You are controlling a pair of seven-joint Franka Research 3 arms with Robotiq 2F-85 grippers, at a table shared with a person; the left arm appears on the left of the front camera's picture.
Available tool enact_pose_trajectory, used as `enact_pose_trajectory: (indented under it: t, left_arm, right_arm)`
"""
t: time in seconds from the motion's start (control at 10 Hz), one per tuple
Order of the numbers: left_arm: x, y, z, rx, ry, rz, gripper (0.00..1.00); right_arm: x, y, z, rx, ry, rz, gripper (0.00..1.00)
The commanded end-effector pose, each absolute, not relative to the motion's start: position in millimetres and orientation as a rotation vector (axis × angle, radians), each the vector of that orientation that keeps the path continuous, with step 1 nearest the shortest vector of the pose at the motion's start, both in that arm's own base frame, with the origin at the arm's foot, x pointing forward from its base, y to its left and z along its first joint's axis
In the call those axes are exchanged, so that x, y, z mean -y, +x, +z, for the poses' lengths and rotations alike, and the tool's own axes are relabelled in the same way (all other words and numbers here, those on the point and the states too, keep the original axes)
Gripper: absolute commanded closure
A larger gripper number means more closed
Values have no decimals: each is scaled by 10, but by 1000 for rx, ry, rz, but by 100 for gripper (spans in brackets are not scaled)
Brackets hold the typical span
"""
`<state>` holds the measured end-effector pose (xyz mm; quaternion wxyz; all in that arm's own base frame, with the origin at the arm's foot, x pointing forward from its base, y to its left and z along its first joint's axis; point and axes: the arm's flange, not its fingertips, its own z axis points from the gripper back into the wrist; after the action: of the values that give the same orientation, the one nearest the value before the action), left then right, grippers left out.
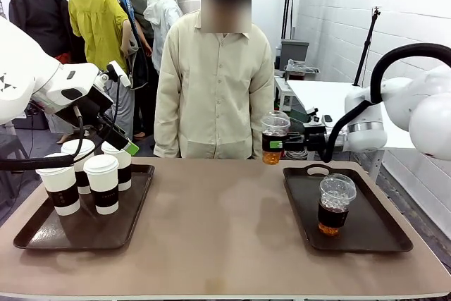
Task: Distribute the coffee onto the tray.
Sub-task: Pick up another iced Americano from the middle of the table and place it on the right Handle tray.
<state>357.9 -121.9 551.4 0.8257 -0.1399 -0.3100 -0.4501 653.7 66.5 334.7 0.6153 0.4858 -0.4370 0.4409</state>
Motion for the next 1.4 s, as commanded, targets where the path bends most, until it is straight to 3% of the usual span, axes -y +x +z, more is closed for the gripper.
enact_pose_trajectory:
  t: [0.0, 0.6, 1.3]
  left_arm:
    - [1196, 3596, 5520, 651, -293, -965, 0]
    - [1196, 3596, 5520, 651, -293, -965, 0]
    - [1196, 3596, 5520, 651, -293, -965, 0]
  right_arm:
    - [-504, 6405, 3372, 1052, 1115, 1021, 35]
    - [190, 6211, 3104, 1053, 1097, 1062, 35]
    - [390, 6223, 2669, 1036, 1070, 1141, 35]
